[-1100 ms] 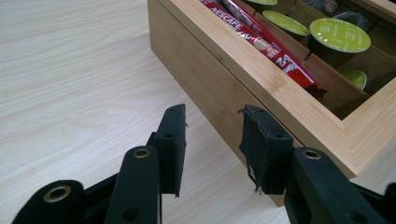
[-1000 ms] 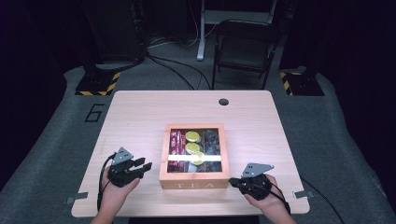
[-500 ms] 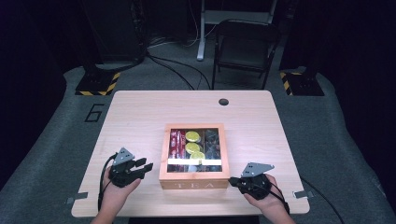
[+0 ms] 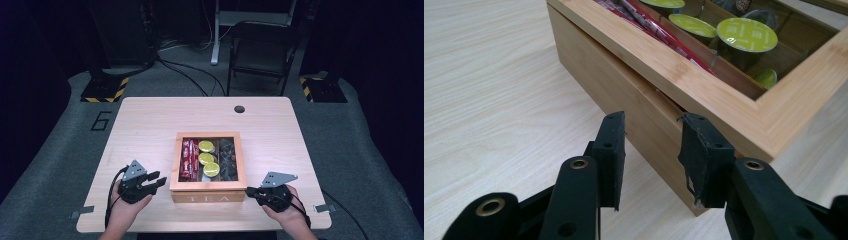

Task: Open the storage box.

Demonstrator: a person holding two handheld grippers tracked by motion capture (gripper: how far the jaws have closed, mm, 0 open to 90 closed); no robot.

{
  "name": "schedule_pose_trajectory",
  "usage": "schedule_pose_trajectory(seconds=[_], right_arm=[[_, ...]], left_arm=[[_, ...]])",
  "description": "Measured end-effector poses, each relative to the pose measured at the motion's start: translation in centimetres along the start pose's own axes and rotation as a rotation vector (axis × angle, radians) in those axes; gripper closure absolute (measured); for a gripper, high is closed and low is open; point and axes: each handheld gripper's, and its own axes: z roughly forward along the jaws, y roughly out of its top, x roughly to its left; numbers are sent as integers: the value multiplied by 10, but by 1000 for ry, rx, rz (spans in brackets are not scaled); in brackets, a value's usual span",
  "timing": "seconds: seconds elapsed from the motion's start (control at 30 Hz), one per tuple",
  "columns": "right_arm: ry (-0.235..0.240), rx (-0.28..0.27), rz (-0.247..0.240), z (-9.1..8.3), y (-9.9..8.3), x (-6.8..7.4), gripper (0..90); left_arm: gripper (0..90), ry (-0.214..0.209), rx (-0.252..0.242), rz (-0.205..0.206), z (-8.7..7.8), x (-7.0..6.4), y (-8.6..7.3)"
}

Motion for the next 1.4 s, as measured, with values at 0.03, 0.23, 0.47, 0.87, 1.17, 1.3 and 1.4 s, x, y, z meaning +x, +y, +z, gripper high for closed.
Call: schedule_pose_trajectory(seconds=[0.03,0.23,0.47,0.87,1.17,1.3,1.4], right_arm=[[4,-14,13,-1,1,0,860],[14,-37,19,-4,5,-1,859],[9,-59,7,-4,9,-2,860],[7,-67,3,-2,13,-3,859],[13,-84,4,-3,15,-4,858],[4,-85,-1,-4,16,-4,842],[1,-91,-10,-4,18,-4,839]], left_arm=[[623,0,0,0,0,0,0],[629,-14,4,25,-2,-7,1],[660,-43,11,29,-3,-17,0],[737,-72,0,65,-2,-33,3],[759,-67,-11,40,-4,-37,7],[759,-65,0,31,-5,-38,10],[762,-67,-2,23,-8,-37,12]])
